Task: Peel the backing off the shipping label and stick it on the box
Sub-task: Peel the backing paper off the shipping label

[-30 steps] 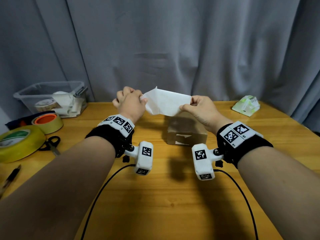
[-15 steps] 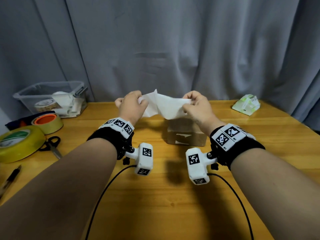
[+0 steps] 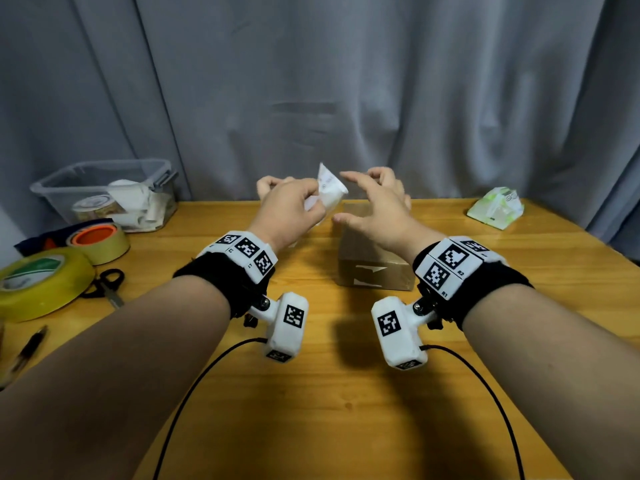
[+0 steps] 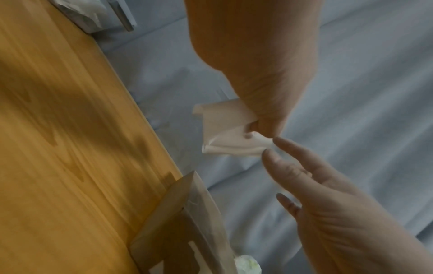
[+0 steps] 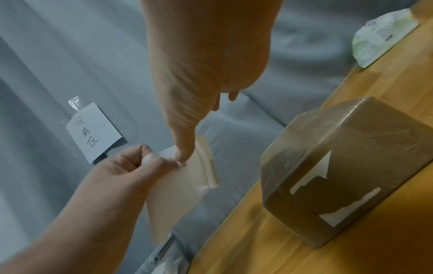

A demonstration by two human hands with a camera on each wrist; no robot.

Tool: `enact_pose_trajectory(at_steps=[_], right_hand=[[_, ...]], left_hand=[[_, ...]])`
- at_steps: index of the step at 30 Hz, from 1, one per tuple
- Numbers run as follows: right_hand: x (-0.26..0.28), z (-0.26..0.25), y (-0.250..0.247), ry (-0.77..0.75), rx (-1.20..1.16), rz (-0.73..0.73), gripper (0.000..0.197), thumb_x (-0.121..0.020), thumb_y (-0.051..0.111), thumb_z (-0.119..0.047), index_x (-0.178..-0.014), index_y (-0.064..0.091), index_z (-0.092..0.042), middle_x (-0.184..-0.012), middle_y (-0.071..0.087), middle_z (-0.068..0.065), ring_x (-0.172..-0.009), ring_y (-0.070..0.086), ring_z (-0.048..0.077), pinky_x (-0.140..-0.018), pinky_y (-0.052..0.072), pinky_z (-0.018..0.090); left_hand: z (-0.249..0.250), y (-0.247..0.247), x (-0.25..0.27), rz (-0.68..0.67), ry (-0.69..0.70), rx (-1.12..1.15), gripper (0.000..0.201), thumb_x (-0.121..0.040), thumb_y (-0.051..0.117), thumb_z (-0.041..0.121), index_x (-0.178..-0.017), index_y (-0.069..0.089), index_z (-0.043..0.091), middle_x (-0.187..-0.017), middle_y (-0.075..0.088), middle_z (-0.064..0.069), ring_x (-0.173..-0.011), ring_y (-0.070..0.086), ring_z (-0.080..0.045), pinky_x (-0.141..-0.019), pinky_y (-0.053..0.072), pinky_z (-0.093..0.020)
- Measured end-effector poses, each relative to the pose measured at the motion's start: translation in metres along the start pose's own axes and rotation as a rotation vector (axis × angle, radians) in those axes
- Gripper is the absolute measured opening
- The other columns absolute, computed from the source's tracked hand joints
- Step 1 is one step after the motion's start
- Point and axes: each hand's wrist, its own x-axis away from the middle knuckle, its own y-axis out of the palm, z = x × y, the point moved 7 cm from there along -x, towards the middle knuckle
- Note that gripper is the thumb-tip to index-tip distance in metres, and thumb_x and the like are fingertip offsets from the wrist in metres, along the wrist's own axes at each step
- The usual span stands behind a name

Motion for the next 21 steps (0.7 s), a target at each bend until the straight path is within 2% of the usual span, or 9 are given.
enact_pose_trajectory(at_steps=[2, 4, 6, 8, 9, 11, 15, 18, 21], right_hand=[[0.0, 0.0, -0.001, -0.02, 0.003, -0.006, 0.057, -0.073, 0.071, -0.043, -0.126, 0.048, -0.043, -0.141, 0.029, 0.0, -0.134, 0.026, 0.023, -0.108, 0.02, 0.038], [0.0, 0.004, -0.003, -0.024, -0.005, -0.002, 0.045, -0.074, 0.072, -0.039, -0.116, 0.057, -0.039, -0.141, 0.032, -0.001, -0.134, 0.027, 0.022, -0.108, 0.019, 0.036], [-0.001, 0.008, -0.006, -0.017, -0.007, 0.023, 0.034, -0.073, 0.073, -0.036, -0.106, 0.062, -0.033, -0.136, 0.038, -0.003, -0.132, 0.029, 0.02, -0.107, 0.02, 0.034], [-0.002, 0.012, -0.008, -0.01, -0.05, 0.05, 0.034, -0.072, 0.074, -0.034, -0.102, 0.062, -0.028, -0.127, 0.044, -0.003, -0.128, 0.036, 0.019, -0.108, 0.024, 0.035], [-0.002, 0.013, -0.008, -0.017, -0.101, 0.055, 0.033, -0.07, 0.075, -0.032, -0.1, 0.061, -0.028, -0.121, 0.047, -0.004, -0.124, 0.041, 0.02, -0.109, 0.029, 0.039], [-0.003, 0.015, -0.008, -0.039, -0.181, 0.041, 0.029, -0.068, 0.077, -0.032, -0.091, 0.06, -0.029, -0.11, 0.05, -0.006, -0.116, 0.049, 0.023, -0.104, 0.037, 0.047], [-0.003, 0.022, -0.009, -0.027, -0.108, 0.042, 0.019, -0.072, 0.075, -0.032, -0.085, 0.068, -0.019, -0.126, 0.052, 0.0, -0.123, 0.04, 0.024, -0.108, 0.031, 0.045], [-0.002, 0.026, -0.014, -0.021, -0.085, 0.055, 0.015, -0.074, 0.074, -0.032, -0.081, 0.071, -0.019, -0.129, 0.051, -0.001, -0.127, 0.035, 0.023, -0.11, 0.028, 0.044], [-0.003, 0.029, -0.017, -0.013, -0.032, 0.042, 0.016, -0.073, 0.074, -0.034, -0.08, 0.072, -0.019, -0.132, 0.05, -0.004, -0.128, 0.034, 0.022, -0.108, 0.026, 0.041]], left_hand=[[0.005, 0.0, 0.001, -0.015, 0.02, 0.025, 0.032, -0.081, 0.05, 0.025, -0.054, 0.033, 0.024, -0.053, 0.037, 0.011, -0.073, 0.047, -0.017, -0.082, 0.017, -0.028], [0.007, 0.001, 0.002, -0.033, 0.024, 0.051, 0.026, -0.079, 0.047, 0.029, -0.056, 0.035, 0.024, -0.054, 0.042, 0.009, -0.077, 0.052, -0.02, -0.085, 0.017, -0.027], [0.005, 0.001, 0.002, -0.044, -0.001, 0.12, 0.025, -0.076, 0.044, 0.034, -0.055, 0.033, 0.025, -0.061, 0.055, -0.003, -0.081, 0.055, -0.023, -0.089, 0.019, -0.025], [0.003, 0.001, 0.002, -0.034, -0.015, 0.241, 0.025, -0.072, 0.043, 0.039, -0.054, 0.033, 0.026, -0.07, 0.062, -0.015, -0.079, 0.057, -0.028, -0.098, 0.029, -0.036], [0.002, 0.0, 0.001, -0.022, -0.019, 0.29, 0.025, -0.071, 0.045, 0.039, -0.053, 0.033, 0.026, -0.069, 0.062, -0.015, -0.075, 0.057, -0.028, -0.096, 0.035, -0.041], [-0.001, -0.002, 0.001, -0.004, -0.04, 0.36, 0.026, -0.072, 0.05, 0.031, -0.052, 0.034, 0.026, -0.066, 0.056, -0.011, -0.067, 0.052, -0.023, -0.088, 0.042, -0.044], [-0.009, -0.004, -0.003, 0.024, -0.093, 0.447, 0.024, -0.067, 0.052, 0.03, -0.051, 0.035, 0.025, -0.06, 0.048, 0.0, -0.064, 0.044, -0.016, -0.074, 0.04, -0.04], [-0.016, -0.005, -0.005, 0.008, -0.098, 0.393, 0.031, -0.073, 0.057, 0.026, -0.053, 0.033, 0.025, -0.055, 0.038, 0.008, -0.058, 0.038, -0.008, -0.072, 0.033, -0.032], [-0.024, -0.004, -0.005, -0.002, -0.112, 0.283, 0.033, -0.076, 0.054, 0.035, -0.054, 0.031, 0.025, -0.055, 0.035, 0.008, -0.058, 0.038, -0.007, -0.078, 0.033, -0.036]])
